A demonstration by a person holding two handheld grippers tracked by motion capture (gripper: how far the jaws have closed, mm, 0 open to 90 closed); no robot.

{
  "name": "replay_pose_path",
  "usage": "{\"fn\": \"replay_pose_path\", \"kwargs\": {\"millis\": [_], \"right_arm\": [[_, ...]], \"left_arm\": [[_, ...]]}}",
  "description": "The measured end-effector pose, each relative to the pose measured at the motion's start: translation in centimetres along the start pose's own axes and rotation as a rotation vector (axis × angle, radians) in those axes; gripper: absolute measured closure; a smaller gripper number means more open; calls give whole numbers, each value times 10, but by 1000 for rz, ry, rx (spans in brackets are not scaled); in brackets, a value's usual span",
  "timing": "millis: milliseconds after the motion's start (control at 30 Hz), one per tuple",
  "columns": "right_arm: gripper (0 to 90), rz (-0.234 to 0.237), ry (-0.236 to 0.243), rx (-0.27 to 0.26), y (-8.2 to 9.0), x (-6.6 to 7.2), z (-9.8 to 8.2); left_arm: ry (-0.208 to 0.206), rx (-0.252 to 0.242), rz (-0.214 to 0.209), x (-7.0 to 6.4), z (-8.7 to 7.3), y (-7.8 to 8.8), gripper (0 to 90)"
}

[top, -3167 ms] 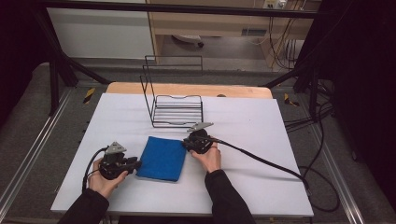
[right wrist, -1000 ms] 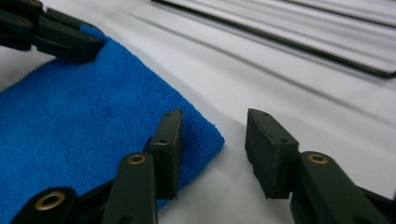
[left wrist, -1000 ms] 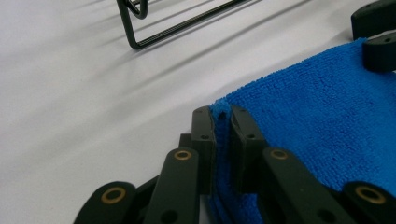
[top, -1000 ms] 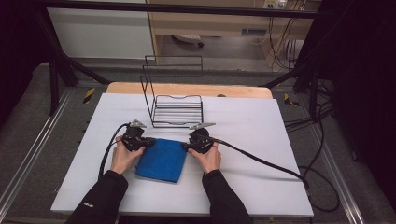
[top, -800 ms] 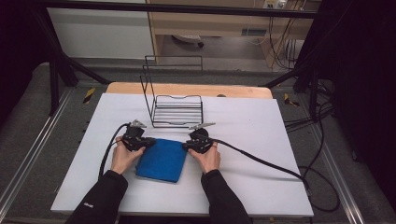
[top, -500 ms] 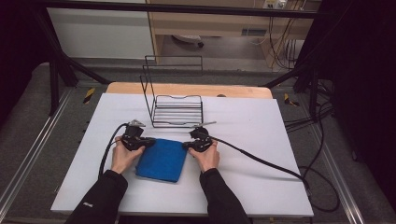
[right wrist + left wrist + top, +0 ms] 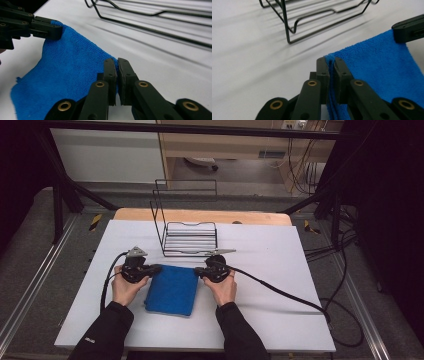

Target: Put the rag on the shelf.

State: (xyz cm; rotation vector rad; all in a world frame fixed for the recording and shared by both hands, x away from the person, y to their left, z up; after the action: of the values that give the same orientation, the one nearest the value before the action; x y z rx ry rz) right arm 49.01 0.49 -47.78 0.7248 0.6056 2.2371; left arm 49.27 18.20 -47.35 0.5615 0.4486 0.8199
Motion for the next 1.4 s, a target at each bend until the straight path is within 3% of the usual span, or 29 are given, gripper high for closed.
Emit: {"fn": "replay_pose_path", "kwargs": {"millis": [433,500,1067,1400], "right_arm": [[866,17,103,-97,29,13,19],[865,11,139,-114,34,15,23],[867,13,246,-228,64,35,53],[867,11,286,-289,82,40,62]], "left_arm": [[-54,-110,1,-17,19,31,839],[-63,-120,6,-19,21,35,839],[-55,-273,35,-31,45,70,839],[-68,-310,41,-39,54,78,839]]}}
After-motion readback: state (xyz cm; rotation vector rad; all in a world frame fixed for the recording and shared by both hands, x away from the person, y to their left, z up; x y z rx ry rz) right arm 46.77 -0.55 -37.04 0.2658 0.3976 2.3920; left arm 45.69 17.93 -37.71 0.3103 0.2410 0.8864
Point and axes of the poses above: each handheld gripper's, and its own axes: y roughly backward along the jaws, z roughly out of its top, x roughly to its left, the point moved 9 cm from there along -y, roughly forward along the jaws
